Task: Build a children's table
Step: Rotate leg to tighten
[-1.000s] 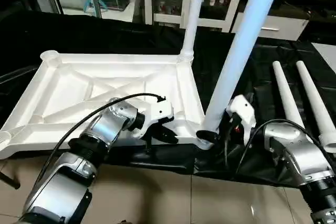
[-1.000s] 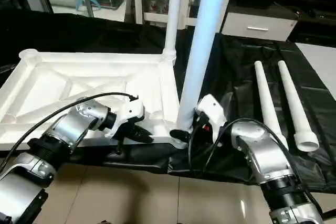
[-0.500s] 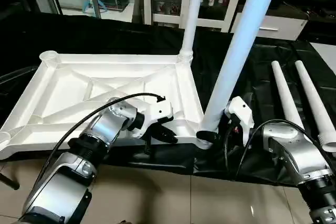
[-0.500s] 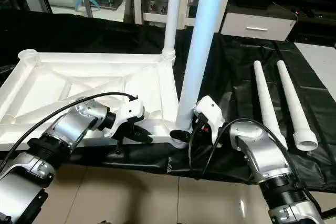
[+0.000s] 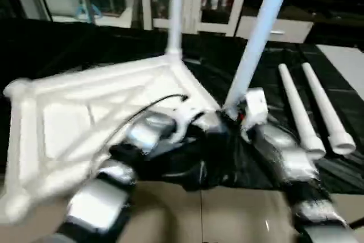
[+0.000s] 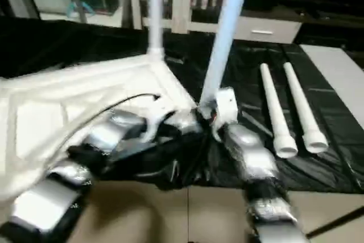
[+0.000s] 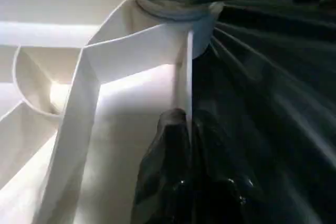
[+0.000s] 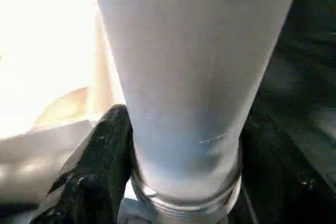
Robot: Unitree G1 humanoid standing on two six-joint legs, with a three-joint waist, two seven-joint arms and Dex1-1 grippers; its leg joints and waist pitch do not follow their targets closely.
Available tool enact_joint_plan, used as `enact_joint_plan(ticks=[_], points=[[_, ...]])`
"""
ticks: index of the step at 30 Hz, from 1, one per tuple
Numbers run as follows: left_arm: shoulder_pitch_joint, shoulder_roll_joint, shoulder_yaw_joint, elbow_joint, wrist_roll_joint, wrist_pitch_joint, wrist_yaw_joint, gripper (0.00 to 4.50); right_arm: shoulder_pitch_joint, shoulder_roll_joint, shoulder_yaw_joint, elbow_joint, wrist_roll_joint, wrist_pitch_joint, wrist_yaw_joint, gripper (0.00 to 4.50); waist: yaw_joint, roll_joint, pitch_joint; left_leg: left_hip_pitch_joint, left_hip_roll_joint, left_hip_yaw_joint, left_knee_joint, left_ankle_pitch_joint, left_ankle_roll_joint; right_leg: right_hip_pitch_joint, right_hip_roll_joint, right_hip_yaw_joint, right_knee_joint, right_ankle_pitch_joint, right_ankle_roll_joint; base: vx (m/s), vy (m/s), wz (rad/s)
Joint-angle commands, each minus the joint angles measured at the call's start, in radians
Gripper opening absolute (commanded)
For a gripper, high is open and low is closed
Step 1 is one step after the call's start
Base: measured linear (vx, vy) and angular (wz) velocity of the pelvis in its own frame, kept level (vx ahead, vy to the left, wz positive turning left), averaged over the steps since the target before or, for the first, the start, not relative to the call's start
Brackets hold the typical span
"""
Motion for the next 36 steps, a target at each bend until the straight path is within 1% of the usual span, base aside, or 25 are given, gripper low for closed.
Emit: enact_joint_plan(ticks=[1,5,6,7,9,10,11,13,14,15,16,18,19,21,22,23,24,25,26,27,28,31,32,33,36], points=[[-0.055,-0.042,0.081,0.038,-0.043,-0.047,0.182,0.0,-0.034,0.067,-0.009,0.134,0.001,-0.017,-0.117,2.61,-0.002,0.001,-0.067,0.002,0.034,-0.015,-0.079,-0.216,0.034,0.052,-0.064,0.033,-0.087,-0.502,-0.095,0.0,0.0,0.0],[-0.068,-0.057,0.09,0.074,-0.035,-0.072,0.211,0.0,-0.088,0.099,-0.021,0.205,-0.017,-0.076,-0.135,2.61,-0.004,0.002,-0.068,-0.001,0.038,-0.014,-0.083,-0.204,0.055,0.055,-0.064,0.037,-0.076,-0.414,-0.12,0.0,0.0,0.0],[-0.065,-0.053,0.087,0.069,-0.033,-0.073,0.195,0.0,-0.096,0.104,-0.011,0.211,-0.024,-0.095,-0.099,2.61,-0.003,-0.004,-0.07,-0.001,0.039,-0.013,-0.082,-0.195,0.061,0.056,-0.064,0.038,-0.074,-0.394,-0.127,0.0,0.0,0.0],[-0.064,-0.05,0.085,0.067,-0.033,-0.073,0.186,0.0,-0.097,0.106,-0.013,0.211,-0.021,-0.103,-0.084,2.61,-0.001,-0.002,-0.072,-0.003,0.04,-0.013,-0.082,-0.167,0.07,0.06,-0.066,0.042,-0.063,-0.342,-0.148,0.0,0.0,0.0],[-0.06,-0.04,0.079,0.064,-0.032,-0.074,0.158,0.0,-0.094,0.107,-0.012,0.196,-0.011,-0.13,-0.032,2.61,0.002,-0.009,-0.072,-0.004,0.041,-0.008,-0.08,-0.138,0.091,0.061,-0.067,0.045,-0.057,-0.298,-0.173,0.0,0.0,0.0],[-0.058,-0.033,0.077,0.067,-0.032,-0.077,0.137,0.0,-0.085,0.1,-0.003,0.174,-0.008,-0.151,0.009,2.96,0.005,-0.007,-0.073,-0.003,0.04,-0.007,-0.078,-0.122,0.103,0.062,-0.069,0.046,-0.053,-0.28,-0.187,0.0,0.0,0.0],[-0.054,-0.026,0.072,0.064,-0.03,-0.078,0.116,0.0,-0.074,0.093,-0.004,0.151,0.0,-0.157,0.032,2.96,0.007,-0.011,-0.074,-0.004,0.039,-0.005,-0.077,-0.103,0.116,0.064,-0.069,0.047,-0.049,-0.263,-0.196,0.0,0.0,0.0],[-0.047,-0.011,0.053,0.062,-0.021,-0.092,0.061,0.0,-0.053,0.066,0.001,0.106,0.008,-0.167,0.078,3.31,0.011,-0.014,-0.072,-0.004,0.037,-0.002,-0.077,-0.096,0.135,0.065,-0.069,0.048,-0.052,-0.265,-0.196,0.0,0.0,0.0],[-0.037,0.005,0.031,0.052,-0.015,-0.094,-0.003,0.0,-0.033,0.036,0.013,0.067,0.01,-0.159,0.125,3.4,0.013,-0.015,-0.072,-0.008,0.037,-0.004,-0.077,-0.088,0.147,0.07,-0.069,0.047,-0.05,-0.274,-0.187,0.0,0.0,0.0],[-0.033,0.01,0.023,0.049,-0.012,-0.095,-0.024,0.0,-0.027,0.025,0.017,0.055,0.012,-0.156,0.144,3.53,0.013,-0.012,-0.072,-0.011,0.037,-0.005,-0.077,-0.083,0.151,0.072,-0.069,0.047,-0.049,-0.275,-0.183,0.0,0.0,0.0],[-0.025,0.022,0.006,0.04,-0.005,-0.103,-0.063,0.0,-0.013,0.002,0.024,0.026,0.019,-0.144,0.183,3.66,0.012,-0.014,-0.071,-0.01,0.038,-0.004,-0.075,-0.087,0.153,0.067,-0.068,0.047,-0.052,-0.294,-0.177,0.0,0.0,0.0],[0.0,0.056,-0.028,0.001,-0.004,-0.102,-0.177,0.0,0.032,-0.083,0.052,-0.056,0.021,-0.106,0.291,3.76,0.02,-0.007,-0.07,-0.006,0.041,-0.004,-0.075,-0.084,0.154,0.066,-0.067,0.048,-0.05,-0.303,-0.177,0.0,0.0,0.0],[0.002,0.059,-0.031,-0.003,-0.005,-0.102,-0.186,0.0,0.036,-0.09,0.053,-0.062,0.022,-0.102,0.3,3.76,0.021,-0.008,-0.07,-0.007,0.043,-0.004,-0.075,-0.082,0.154,0.065,-0.067,0.049,-0.051,-0.299,-0.178,0.0,0.0,0.0],[0.029,0.101,-0.07,-0.069,-0.013,-0.094,-0.314,0.0,0.083,-0.181,0.06,-0.149,0.052,-0.029,0.421,3.76,0.026,-0.004,-0.069,-0.003,0.046,-0.004,-0.077,-0.092,0.142,0.065,-0.066,0.049,-0.05,-0.304,-0.187,0.0,0.0,0.0],[0.042,0.121,-0.09,-0.096,-0.014,-0.113,-0.37,0.0,0.105,-0.222,0.068,-0.189,0.066,-0.011,0.478,3.76,0.03,0.0,-0.069,-0.003,0.05,-0.005,-0.077,-0.091,0.139,0.065,-0.067,0.051,-0.048,-0.292,-0.191,0.0,0.0,0.0],[0.051,0.134,-0.103,-0.113,-0.015,-0.127,-0.405,0.0,0.119,-0.248,0.074,-0.214,0.074,-0.002,0.514,3.76,0.037,0.0,-0.069,0.005,0.055,-0.005,-0.078,-0.09,0.139,0.061,-0.066,0.053,-0.045,-0.261,-0.202,0.0,0.0,0.0],[0.051,0.134,-0.103,-0.113,-0.015,-0.127,-0.405,0.0,0.119,-0.248,0.074,-0.214,0.074,-0.002,0.514,3.76,0.038,-0.002,-0.07,0.003,0.055,-0.004,-0.077,-0.084,0.14,0.061,-0.066,0.054,-0.041,-0.24,-0.21,0.0,0.0,0.0],[0.073,0.176,-0.142,-0.154,-0.015,-0.152,-0.512,0.0,0.164,-0.324,0.093,-0.294,0.102,0.021,0.626,3.76,0.043,0.009,-0.071,0.002,0.054,-0.004,-0.078,-0.09,0.135,0.062,-0.064,0.053,-0.04,-0.22,-0.217,0.0,0.0,0.0],[0.084,0.198,-0.161,-0.177,-0.019,-0.155,-0.569,0.0,0.186,-0.36,0.101,-0.331,0.117,0.034,0.676,3.76,0.047,0.001,-0.07,0.003,0.055,-0.003,-0.078,-0.093,0.135,0.063,-0.067,0.056,-0.036,-0.199,-0.225,0.0,0.0,0.0],[0.091,0.221,-0.178,-0.207,-0.024,-0.151,-0.624,0.0,0.213,-0.4,0.109,-0.369,0.13,0.046,0.742,3.76,0.052,0.007,-0.069,0.004,0.056,-0.005,-0.079,-0.1,0.134,0.065,-0.067,0.055,-0.036,-0.199,-0.227,0.0,0.0,0.0],[0.094,0.233,-0.187,-0.226,-0.028,-0.147,-0.655,0.0,0.229,-0.424,0.114,-0.389,0.137,0.052,0.78,3.76,0.055,0.005,-0.069,0.005,0.058,-0.004,-0.079,-0.116,0.131,0.065,-0.069,0.056,-0.036,-0.203,-0.23,0.0,0.0,0.0],[0.09,0.24,-0.188,-0.248,-0.033,-0.13,-0.672,0.0,0.249,-0.453,0.121,-0.418,0.159,0.079,0.838,3.76,0.058,0.004,-0.067,0.002,0.058,-0.004,-0.081,-0.138,0.112,0.065,-0.07,0.056,-0.041,-0.236,-0.225,0.0,0.0,0.0],[0.087,0.239,-0.184,-0.259,-0.028,-0.123,-0.671,0.0,0.259,-0.467,0.132,-0.439,0.169,0.105,0.871,3.76,0.059,0.004,-0.065,0.003,0.055,-0.004,-0.082,-0.16,0.09,0.065,-0.07,0.054,-0.048,-0.29,-0.209,0.0,0.0,0.0],[0.081,0.234,-0.182,-0.254,-0.021,-0.127,-0.665,0.0,0.263,-0.469,0.146,-0.445,0.164,0.109,0.885,3.76,0.061,0.003,-0.066,0.005,0.055,-0.004,-0.081,-0.163,0.087,0.063,-0.07,0.054,-0.051,-0.304,-0.203,0.0,0.0,0.0],[0.077,0.231,-0.182,-0.247,-0.018,-0.131,-0.659,0.0,0.26,-0.468,0.166,-0.446,0.151,0.11,0.89,3.76,0.059,0.001,-0.064,0.0,0.053,-0.006,-0.083,-0.166,0.073,0.064,-0.07,0.052,-0.057,-0.362,-0.17,0.0,0.0,0.0]])
